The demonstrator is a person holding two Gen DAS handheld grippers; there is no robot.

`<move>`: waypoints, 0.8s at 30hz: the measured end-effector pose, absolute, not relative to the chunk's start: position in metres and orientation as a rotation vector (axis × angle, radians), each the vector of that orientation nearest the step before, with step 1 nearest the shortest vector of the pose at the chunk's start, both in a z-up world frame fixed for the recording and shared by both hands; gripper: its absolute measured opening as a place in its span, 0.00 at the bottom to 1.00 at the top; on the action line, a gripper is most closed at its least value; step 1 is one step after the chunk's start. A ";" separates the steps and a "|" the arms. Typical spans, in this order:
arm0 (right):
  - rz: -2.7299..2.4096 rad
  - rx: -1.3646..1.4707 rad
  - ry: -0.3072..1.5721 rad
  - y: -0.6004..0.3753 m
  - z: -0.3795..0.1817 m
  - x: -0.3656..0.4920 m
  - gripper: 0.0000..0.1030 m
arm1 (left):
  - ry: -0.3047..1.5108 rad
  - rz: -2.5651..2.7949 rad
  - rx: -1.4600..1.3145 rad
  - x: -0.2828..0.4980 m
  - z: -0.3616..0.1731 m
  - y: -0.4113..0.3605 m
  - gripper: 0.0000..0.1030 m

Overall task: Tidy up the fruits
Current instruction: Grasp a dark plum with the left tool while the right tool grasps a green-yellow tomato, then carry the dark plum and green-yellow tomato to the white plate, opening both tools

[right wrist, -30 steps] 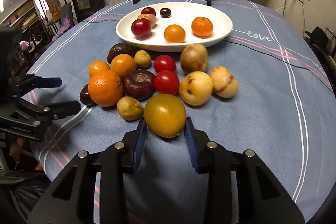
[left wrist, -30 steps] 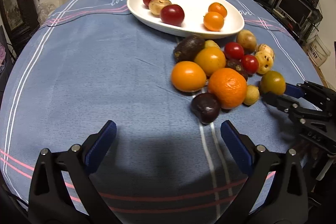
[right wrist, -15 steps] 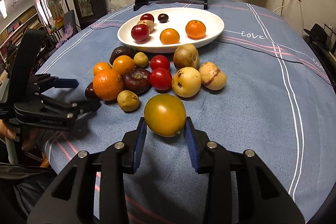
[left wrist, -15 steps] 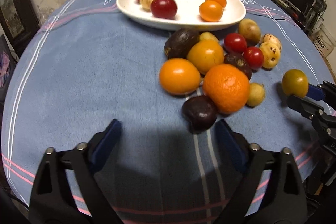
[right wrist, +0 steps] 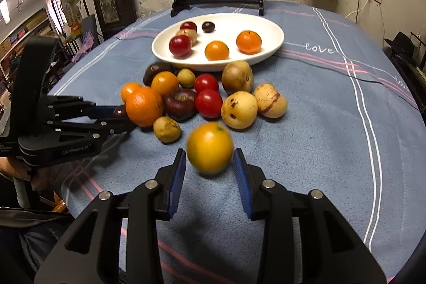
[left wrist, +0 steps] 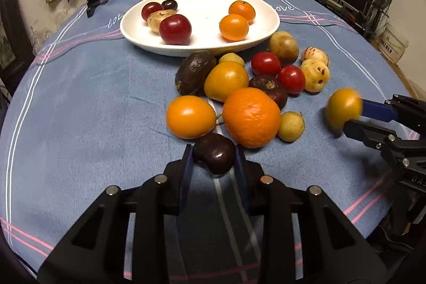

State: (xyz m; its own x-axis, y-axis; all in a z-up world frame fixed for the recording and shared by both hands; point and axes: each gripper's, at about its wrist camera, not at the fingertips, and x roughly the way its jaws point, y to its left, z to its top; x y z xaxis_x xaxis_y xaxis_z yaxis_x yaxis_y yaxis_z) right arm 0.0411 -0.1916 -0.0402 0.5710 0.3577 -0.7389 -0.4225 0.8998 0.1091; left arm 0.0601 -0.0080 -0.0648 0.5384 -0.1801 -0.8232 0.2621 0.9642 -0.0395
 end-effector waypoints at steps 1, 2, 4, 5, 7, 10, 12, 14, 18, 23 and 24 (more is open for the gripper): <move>0.461 -0.081 0.840 -0.192 -0.038 0.040 0.36 | 0.962 -0.265 0.088 0.059 -0.063 -0.007 0.30; 0.463 -0.083 0.832 -0.191 -0.035 0.039 0.36 | 0.953 -0.265 0.085 0.057 -0.060 -0.006 0.30; 0.459 -0.091 0.834 -0.190 -0.035 0.039 0.36 | 0.942 -0.274 0.072 0.055 -0.056 -0.003 0.30; 0.452 -0.100 0.843 -0.189 -0.038 0.041 0.36 | 0.942 -0.275 0.068 0.054 -0.056 -0.002 0.30; 0.439 -0.116 0.864 -0.187 -0.044 0.043 0.37 | 0.951 -0.270 0.067 0.055 -0.059 -0.002 0.30; 0.441 -0.115 0.874 -0.184 -0.049 0.047 0.41 | 0.979 -0.269 0.055 0.058 -0.067 -0.001 0.30; 0.438 -0.142 0.886 -0.176 -0.053 0.052 0.44 | 0.973 -0.269 0.058 0.057 -0.068 -0.001 0.30; 0.438 -0.169 0.896 -0.169 -0.056 0.056 0.44 | 0.970 -0.273 0.059 0.058 -0.068 0.000 0.30; 0.433 -0.186 0.908 -0.154 -0.059 0.070 0.44 | 0.968 -0.274 0.059 0.060 -0.069 -0.001 0.30; 0.440 -0.184 0.897 -0.150 -0.061 0.073 0.38 | 0.967 -0.280 0.058 0.062 -0.069 -0.001 0.30; 0.447 -0.174 0.895 -0.153 -0.060 0.072 0.38 | 0.968 -0.282 0.056 0.062 -0.069 0.000 0.30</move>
